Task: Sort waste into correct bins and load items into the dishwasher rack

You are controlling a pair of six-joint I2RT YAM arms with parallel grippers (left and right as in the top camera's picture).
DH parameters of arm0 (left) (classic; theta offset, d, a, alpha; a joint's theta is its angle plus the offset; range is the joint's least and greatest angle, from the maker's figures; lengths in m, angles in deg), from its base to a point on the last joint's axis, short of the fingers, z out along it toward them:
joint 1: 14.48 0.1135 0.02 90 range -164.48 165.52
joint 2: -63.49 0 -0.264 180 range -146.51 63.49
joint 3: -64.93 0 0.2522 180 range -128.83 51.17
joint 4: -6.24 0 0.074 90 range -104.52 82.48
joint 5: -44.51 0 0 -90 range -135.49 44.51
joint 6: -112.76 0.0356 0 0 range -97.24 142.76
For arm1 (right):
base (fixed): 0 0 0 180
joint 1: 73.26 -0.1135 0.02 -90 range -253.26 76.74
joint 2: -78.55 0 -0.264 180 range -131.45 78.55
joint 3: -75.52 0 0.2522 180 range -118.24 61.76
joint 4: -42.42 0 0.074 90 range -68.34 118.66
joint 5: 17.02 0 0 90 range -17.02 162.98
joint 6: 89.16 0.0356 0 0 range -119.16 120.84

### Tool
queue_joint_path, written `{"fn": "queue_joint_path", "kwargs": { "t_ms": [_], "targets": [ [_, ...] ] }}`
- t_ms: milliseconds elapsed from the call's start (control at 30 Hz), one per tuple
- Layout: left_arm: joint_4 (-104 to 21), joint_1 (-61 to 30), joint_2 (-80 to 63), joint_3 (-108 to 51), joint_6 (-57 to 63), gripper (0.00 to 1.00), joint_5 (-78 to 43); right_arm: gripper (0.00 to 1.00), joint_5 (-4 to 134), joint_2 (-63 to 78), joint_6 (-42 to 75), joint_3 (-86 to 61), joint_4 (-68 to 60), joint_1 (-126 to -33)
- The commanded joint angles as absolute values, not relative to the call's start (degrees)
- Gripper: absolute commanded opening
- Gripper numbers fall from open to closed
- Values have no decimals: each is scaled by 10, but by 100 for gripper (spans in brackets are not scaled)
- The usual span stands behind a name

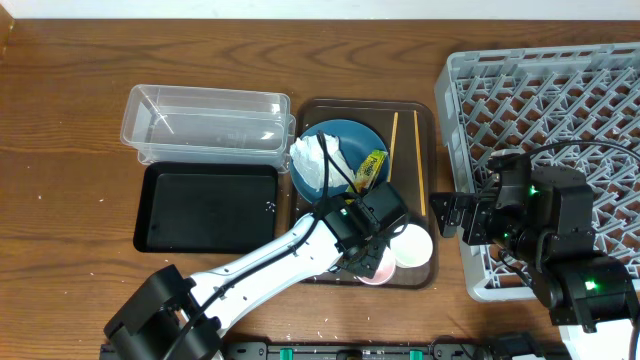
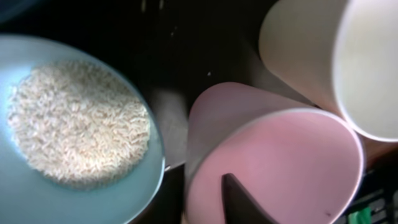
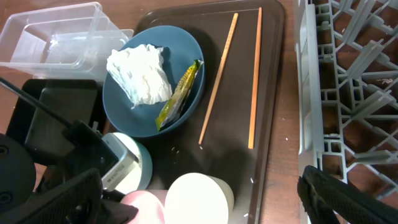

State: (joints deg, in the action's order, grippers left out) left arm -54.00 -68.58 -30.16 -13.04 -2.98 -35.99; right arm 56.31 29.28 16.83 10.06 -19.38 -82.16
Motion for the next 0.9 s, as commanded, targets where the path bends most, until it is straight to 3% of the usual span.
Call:
{"fn": "queue_joint_path", "kwargs": {
  "t_ms": [0, 200, 333, 433, 600, 700, 867],
  "targets": [
    [-553, -681, -287, -129, -31, 6, -341, 99, 567, 294, 175, 87, -194, -821],
    [-608, -627, -193, -136, -31, 6, -319, 99, 567, 294, 175, 87, -194, -821],
    [-637, -542, -104, -136, -19, 6, -276, 99, 564, 294, 175, 87, -193, -821],
    [-629, -450, -48, -136, 29, 6, -151, 99, 529, 294, 174, 87, -177, -821],
    [-611, -297, -19, -136, 108, 6, 158, 94, 291, 293, 118, 87, -81, -822],
    [-610, -249, -27, -136, 150, 6, 307, 89, 143, 287, 115, 87, 9, -839],
    [-603, -235, -40, -136, 157, 6, 401, 93, 59, 273, 115, 87, 112, -902]
  ]
}}
